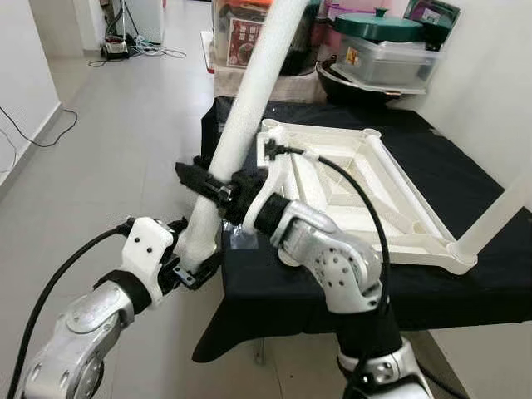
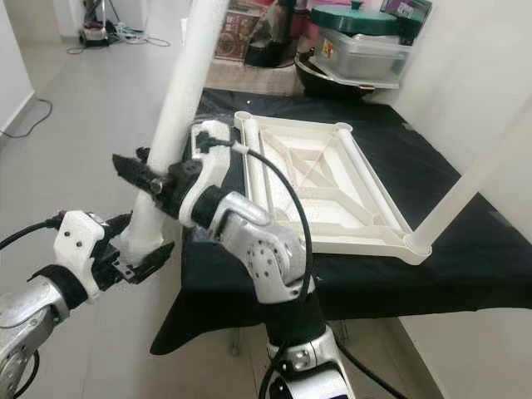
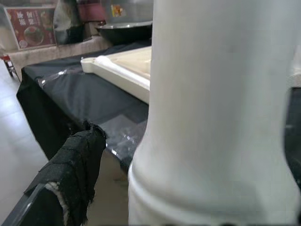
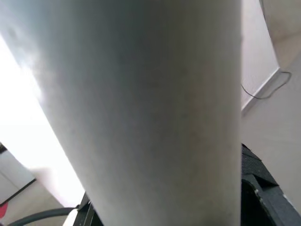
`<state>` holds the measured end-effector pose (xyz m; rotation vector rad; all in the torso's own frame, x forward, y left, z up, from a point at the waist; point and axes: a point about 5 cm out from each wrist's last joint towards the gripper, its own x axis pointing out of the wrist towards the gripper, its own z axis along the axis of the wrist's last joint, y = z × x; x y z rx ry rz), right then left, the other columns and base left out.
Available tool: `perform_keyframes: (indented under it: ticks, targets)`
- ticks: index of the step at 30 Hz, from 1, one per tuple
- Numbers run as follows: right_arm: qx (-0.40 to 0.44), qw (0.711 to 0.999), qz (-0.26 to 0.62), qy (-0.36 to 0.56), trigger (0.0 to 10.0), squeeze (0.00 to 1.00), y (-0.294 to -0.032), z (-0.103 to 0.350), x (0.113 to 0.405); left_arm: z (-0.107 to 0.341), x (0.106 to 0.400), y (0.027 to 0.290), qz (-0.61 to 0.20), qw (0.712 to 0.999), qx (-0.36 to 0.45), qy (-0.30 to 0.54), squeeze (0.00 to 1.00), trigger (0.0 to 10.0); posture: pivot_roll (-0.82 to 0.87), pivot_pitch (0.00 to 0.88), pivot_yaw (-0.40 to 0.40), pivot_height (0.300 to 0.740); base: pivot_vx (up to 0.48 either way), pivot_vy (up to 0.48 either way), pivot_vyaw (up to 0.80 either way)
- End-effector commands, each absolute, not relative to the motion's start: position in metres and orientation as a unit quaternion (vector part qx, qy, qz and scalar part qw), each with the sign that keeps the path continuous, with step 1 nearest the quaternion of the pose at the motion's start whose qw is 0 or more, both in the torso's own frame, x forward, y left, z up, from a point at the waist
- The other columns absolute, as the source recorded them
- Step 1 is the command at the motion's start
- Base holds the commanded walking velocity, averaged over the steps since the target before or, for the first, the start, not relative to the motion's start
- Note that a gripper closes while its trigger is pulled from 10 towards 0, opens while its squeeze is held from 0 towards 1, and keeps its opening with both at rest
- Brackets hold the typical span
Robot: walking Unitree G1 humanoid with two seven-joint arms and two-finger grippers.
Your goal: Building children table
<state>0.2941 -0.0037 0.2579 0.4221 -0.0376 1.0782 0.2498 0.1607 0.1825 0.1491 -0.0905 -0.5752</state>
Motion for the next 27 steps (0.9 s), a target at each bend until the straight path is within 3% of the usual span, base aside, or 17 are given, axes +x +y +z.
perform_keyframes:
  ticks: [1,4,5,6,16,17,19,20,21,22,23,25,26,27]
  targets:
    - [0.202,0.829,0.521,-0.017,0.0,0.0,-0.002,0.259,0.29,0.181,0.251,0.158,-0.284,0.955,0.077,-0.046,0.0,10.0,0.14,0.0,-0.136,0.74,0.0,0.0,0.0]
    - [0.203,0.827,0.524,-0.015,0.0,0.0,-0.002,0.258,0.288,0.181,0.252,0.155,-0.293,0.952,0.077,-0.049,0.0,10.0,0.13,0.0,-0.135,0.74,0.0,0.0,0.0]
    - [0.203,0.827,0.524,-0.015,0.0,0.0,-0.001,0.258,0.288,0.181,0.252,0.154,-0.299,0.95,0.076,-0.049,0.0,2.7,0.13,0.0,-0.135,0.74,0.0,0.0,0.0]
    - [0.203,0.827,0.524,-0.015,0.0,0.0,-0.001,0.258,0.288,0.18,0.251,0.152,-0.305,0.948,0.076,-0.047,0.0,0.0,0.13,0.0,-0.135,0.74,0.0,0.0,0.0]
    - [0.202,0.833,0.514,-0.014,0.0,0.0,-0.002,0.258,0.291,0.176,0.245,0.15,-0.318,0.945,0.069,-0.043,0.0,0.0,0.14,0.0,-0.135,0.74,0.0,0.0,0.0]
    - [0.202,0.833,0.515,-0.012,3.8,0.0,-0.002,0.258,0.291,0.176,0.245,0.149,-0.318,0.945,0.07,-0.043,0.0,0.0,0.14,0.0,-0.135,0.74,0.0,0.0,0.0]
    - [0.201,0.833,0.515,-0.01,3.8,0.0,-0.002,0.258,0.292,0.176,0.245,0.149,-0.318,0.945,0.07,-0.043,0.0,0.0,0.14,0.0,-0.135,0.74,0.0,0.0,0.0]
    - [0.204,0.83,0.519,-0.016,10.0,0.81,-0.003,0.259,0.292,0.176,0.245,0.148,-0.319,0.944,0.073,-0.039,0.0,0.0,0.14,0.0,-0.137,0.74,0.0,0.0,0.0]
    - [0.206,0.828,0.521,-0.019,10.0,1.0,-0.004,0.259,0.293,0.176,0.244,0.148,-0.323,0.943,0.075,-0.036,0.0,0.1,0.14,0.0,-0.137,0.74,0.0,0.0,0.0]
    - [0.208,0.824,0.526,-0.027,10.0,1.0,-0.005,0.261,0.293,0.177,0.243,0.146,-0.332,0.94,0.074,-0.03,0.0,8.8,0.14,0.0,-0.137,0.74,0.0,0.0,0.0]
    - [0.205,0.819,0.535,-0.036,10.0,1.0,-0.006,0.263,0.293,0.177,0.24,0.145,-0.346,0.935,0.072,-0.025,0.0,10.0,0.14,0.0,-0.137,0.74,0.0,0.0,0.0]
    - [0.2,0.81,0.55,-0.049,10.0,1.0,-0.008,0.265,0.292,0.177,0.234,0.142,-0.371,0.926,0.069,-0.016,0.0,10.0,0.14,0.0,-0.137,0.74,0.0,0.0,0.0]
    - [0.205,0.798,0.563,-0.054,10.0,0.0,-0.009,0.266,0.29,0.176,0.229,0.14,-0.386,0.92,0.068,-0.011,0.0,10.0,0.14,0.0,-0.136,0.74,0.0,0.0,0.0]
    - [0.21,0.791,0.572,-0.057,10.0,0.0,-0.01,0.267,0.289,0.176,0.226,0.139,-0.396,0.916,0.068,-0.007,0.0,10.0,0.14,0.0,-0.136,0.74,0.0,0.0,0.0]
